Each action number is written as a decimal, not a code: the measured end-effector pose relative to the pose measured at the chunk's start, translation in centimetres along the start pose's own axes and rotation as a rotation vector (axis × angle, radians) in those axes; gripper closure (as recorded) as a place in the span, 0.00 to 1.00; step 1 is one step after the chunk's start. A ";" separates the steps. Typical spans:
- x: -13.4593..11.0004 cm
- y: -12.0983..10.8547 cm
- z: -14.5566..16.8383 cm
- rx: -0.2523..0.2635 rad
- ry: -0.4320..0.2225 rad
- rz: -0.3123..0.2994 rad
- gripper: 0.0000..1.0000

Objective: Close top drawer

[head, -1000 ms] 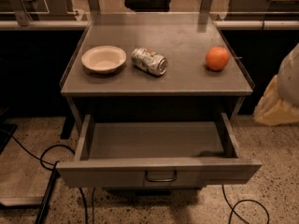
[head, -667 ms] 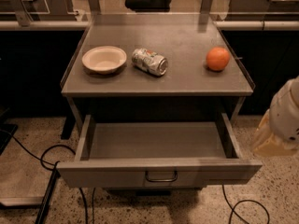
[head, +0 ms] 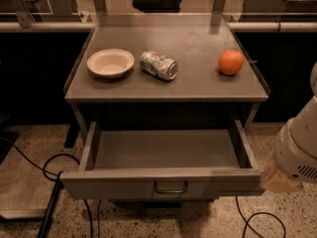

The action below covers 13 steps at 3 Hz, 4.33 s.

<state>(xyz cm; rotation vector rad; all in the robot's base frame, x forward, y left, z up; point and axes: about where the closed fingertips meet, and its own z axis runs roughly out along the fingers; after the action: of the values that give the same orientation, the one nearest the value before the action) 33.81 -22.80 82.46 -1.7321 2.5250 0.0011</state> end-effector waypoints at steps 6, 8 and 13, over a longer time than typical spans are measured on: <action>-1.4 -3.4 11.9 0.077 0.030 0.151 1.00; -3.5 -8.0 13.9 0.180 0.015 0.239 1.00; -6.1 -13.3 15.4 0.331 0.027 0.275 0.80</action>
Offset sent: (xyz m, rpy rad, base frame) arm 0.0298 0.0053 -0.1155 -0.0510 -0.0569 -0.1185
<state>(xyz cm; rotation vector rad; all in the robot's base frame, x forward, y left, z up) 49.38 -21.24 68.08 -1.2653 2.5782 -0.4003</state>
